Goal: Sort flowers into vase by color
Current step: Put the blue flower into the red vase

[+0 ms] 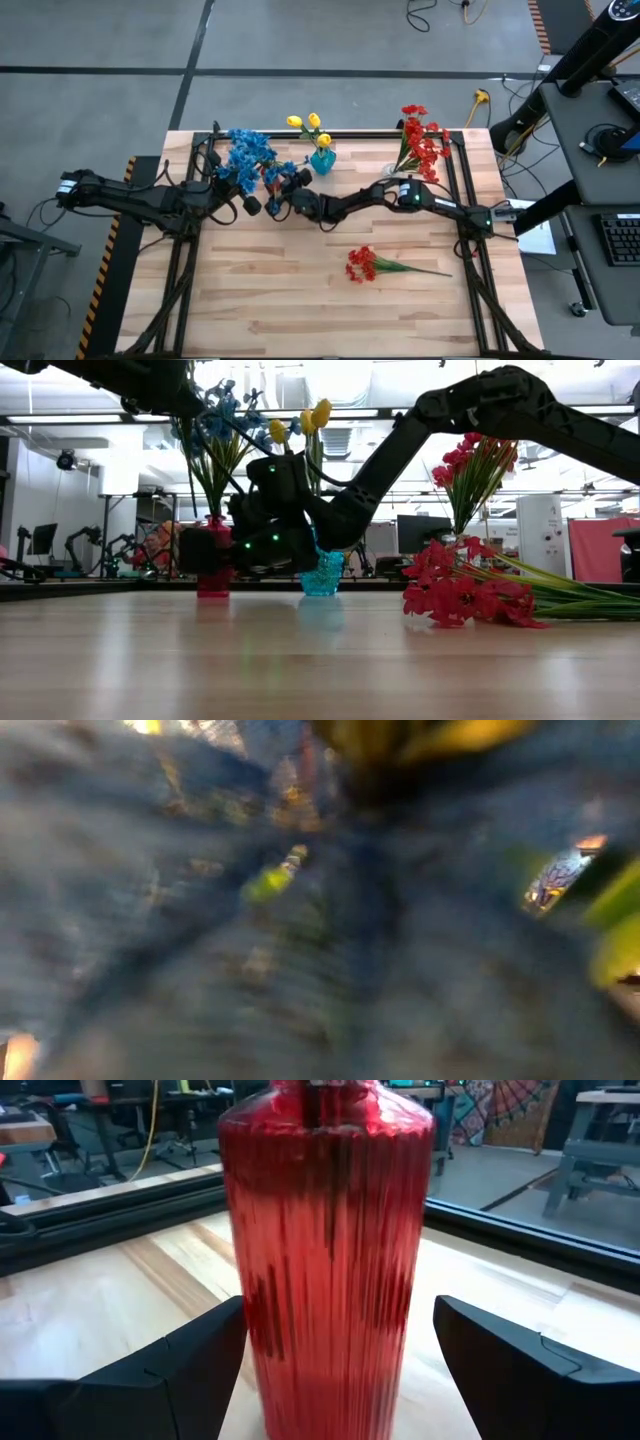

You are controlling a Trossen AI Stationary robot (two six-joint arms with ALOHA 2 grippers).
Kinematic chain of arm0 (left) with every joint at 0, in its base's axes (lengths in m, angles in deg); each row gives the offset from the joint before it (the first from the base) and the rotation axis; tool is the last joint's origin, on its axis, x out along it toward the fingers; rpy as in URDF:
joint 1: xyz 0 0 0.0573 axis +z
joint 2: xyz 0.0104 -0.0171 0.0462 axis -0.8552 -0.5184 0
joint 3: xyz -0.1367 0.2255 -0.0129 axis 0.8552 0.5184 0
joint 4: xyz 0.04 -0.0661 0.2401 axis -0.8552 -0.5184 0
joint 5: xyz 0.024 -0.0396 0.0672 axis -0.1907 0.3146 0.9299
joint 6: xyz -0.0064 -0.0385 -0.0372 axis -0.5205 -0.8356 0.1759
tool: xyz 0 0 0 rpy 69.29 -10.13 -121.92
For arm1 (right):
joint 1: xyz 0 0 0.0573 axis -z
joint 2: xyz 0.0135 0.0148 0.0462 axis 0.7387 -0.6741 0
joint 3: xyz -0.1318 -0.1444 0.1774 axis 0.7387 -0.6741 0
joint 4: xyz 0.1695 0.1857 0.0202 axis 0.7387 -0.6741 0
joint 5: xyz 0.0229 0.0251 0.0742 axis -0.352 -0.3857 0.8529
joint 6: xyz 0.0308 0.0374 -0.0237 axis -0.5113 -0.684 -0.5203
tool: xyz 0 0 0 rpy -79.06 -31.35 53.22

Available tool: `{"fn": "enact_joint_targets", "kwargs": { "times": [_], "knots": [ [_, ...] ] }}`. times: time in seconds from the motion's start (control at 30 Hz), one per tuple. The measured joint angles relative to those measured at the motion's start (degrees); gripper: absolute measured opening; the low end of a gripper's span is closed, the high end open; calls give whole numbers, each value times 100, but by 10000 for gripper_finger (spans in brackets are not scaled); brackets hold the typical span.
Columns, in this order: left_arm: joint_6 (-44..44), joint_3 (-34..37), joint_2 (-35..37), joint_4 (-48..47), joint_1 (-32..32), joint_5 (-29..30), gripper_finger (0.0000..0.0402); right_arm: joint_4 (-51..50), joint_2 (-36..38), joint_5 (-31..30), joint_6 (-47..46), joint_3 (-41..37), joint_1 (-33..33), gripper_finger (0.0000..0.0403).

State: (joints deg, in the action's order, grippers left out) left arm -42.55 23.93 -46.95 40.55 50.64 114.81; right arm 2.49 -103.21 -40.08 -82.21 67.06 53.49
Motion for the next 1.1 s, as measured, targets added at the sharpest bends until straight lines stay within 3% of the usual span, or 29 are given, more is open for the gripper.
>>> {"fn": "enact_joint_targets", "kwargs": {
  "times": [0.63,1.1],
  "knots": [
    [-64,0,0,9,0,0,38,-47,0,396,9,0,103,301],
    [30,0,0,2,-1,0,38,-92,0,387,9,0,104,246]
  ]
}}
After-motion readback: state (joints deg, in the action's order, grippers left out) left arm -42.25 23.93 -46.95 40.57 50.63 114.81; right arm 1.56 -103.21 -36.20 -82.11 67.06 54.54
